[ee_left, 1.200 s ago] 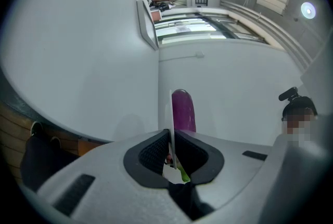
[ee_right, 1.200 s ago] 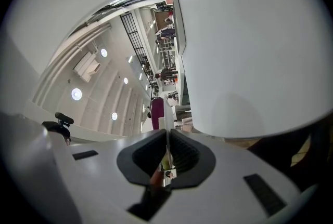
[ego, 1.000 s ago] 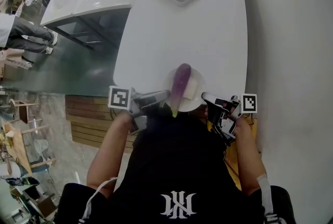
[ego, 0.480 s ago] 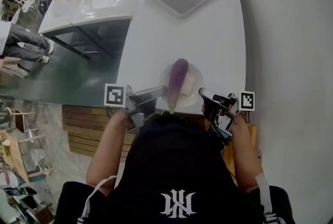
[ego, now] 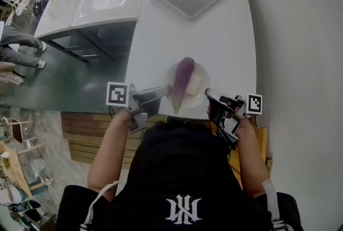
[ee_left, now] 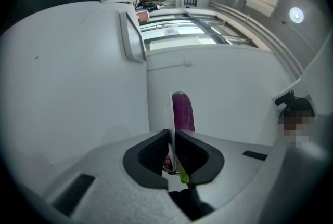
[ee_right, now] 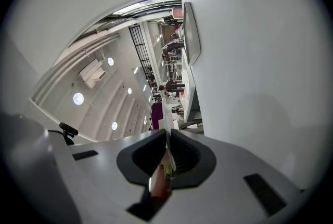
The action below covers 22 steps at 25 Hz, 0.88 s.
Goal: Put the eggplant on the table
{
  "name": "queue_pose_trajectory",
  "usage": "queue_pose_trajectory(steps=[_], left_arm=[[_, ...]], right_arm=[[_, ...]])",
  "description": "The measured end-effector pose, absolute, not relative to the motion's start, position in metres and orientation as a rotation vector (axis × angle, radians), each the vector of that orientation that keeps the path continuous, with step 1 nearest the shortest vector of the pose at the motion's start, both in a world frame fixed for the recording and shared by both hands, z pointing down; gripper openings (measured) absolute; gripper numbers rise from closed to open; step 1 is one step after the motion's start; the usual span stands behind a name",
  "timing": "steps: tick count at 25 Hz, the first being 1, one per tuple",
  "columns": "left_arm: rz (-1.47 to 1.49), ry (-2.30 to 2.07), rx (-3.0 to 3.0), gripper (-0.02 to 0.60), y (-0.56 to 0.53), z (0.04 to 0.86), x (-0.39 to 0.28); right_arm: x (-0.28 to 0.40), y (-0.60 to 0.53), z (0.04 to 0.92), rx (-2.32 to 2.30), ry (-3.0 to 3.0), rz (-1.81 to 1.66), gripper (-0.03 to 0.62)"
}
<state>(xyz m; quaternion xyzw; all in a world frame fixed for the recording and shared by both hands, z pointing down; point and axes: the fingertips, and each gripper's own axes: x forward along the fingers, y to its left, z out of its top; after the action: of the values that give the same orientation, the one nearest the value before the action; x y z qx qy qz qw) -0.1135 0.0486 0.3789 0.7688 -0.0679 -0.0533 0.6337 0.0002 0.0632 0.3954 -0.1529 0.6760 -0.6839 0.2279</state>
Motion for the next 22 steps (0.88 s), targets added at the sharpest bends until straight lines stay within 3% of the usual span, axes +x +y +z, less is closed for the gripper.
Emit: queue_pose_trajectory(steps=[11,22], left_arm=[[-0.086,-0.108,1.735,0.021,0.026,0.388,-0.130],[0.051,-0.113,1.786,0.021,-0.015,0.417,-0.106]], right_arm=[[-0.016,0.046,0.399,-0.520,1.800,-1.880,0.012],[0.008,0.008,0.421,-0.653,1.832,-1.862,0.012]])
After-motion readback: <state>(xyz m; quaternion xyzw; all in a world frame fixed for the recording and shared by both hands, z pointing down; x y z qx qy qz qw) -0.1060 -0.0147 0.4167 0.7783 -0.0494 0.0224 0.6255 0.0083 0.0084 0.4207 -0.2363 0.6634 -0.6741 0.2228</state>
